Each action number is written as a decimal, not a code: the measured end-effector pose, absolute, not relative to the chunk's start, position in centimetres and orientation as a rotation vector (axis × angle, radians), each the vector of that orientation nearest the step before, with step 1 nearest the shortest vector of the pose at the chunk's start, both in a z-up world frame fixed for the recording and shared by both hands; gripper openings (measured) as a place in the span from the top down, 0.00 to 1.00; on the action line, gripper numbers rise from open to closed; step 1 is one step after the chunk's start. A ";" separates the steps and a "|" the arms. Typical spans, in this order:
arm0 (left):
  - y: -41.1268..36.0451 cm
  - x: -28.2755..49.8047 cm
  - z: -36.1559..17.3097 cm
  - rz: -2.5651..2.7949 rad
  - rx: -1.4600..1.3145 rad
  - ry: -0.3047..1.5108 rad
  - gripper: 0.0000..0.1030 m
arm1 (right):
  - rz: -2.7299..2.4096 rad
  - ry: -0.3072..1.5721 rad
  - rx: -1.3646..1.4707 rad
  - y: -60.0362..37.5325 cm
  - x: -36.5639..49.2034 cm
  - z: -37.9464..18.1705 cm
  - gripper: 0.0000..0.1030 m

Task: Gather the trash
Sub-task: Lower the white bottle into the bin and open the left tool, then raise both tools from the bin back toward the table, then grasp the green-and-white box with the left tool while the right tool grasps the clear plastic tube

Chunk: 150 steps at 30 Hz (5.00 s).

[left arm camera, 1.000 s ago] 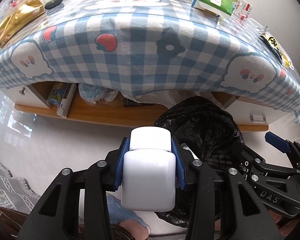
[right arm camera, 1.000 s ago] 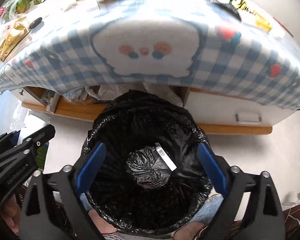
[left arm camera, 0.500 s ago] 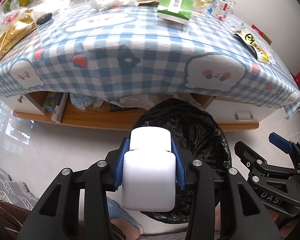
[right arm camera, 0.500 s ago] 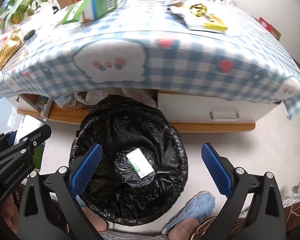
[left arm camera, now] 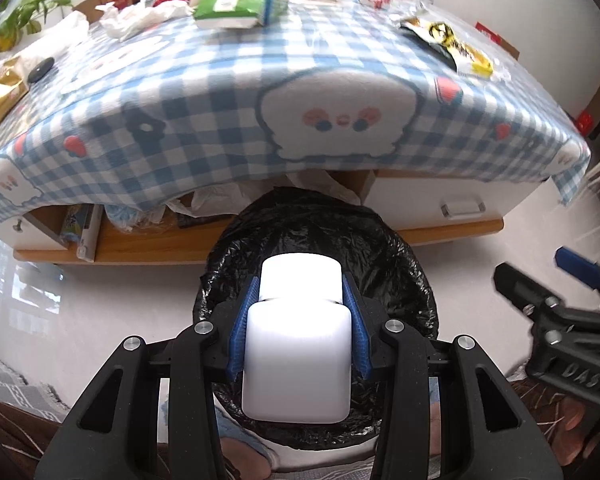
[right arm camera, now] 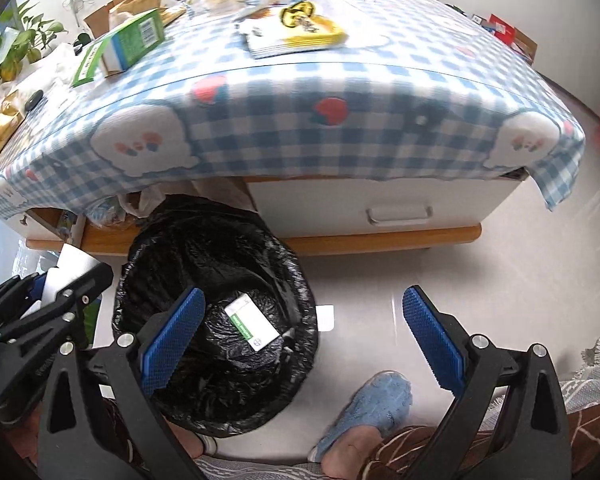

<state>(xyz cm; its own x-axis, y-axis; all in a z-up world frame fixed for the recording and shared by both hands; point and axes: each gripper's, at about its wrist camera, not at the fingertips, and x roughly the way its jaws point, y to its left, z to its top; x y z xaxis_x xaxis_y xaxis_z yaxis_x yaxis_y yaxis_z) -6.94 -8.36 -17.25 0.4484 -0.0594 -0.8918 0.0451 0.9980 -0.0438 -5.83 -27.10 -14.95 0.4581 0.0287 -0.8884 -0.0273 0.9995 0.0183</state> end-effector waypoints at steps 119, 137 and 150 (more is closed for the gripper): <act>-4.5 1.8 0.8 -0.070 -0.064 0.826 0.06 | 0.035 0.775 -0.002 -29.6 3.3 1.3 0.08; -4.3 10.4 -1.7 -0.045 -0.031 0.897 0.06 | 0.048 0.880 0.002 -31.0 13.8 -1.9 0.12; -4.9 14.3 -4.4 -0.055 -0.027 0.964 0.06 | 0.060 1.007 -0.031 -30.2 18.8 -5.9 0.27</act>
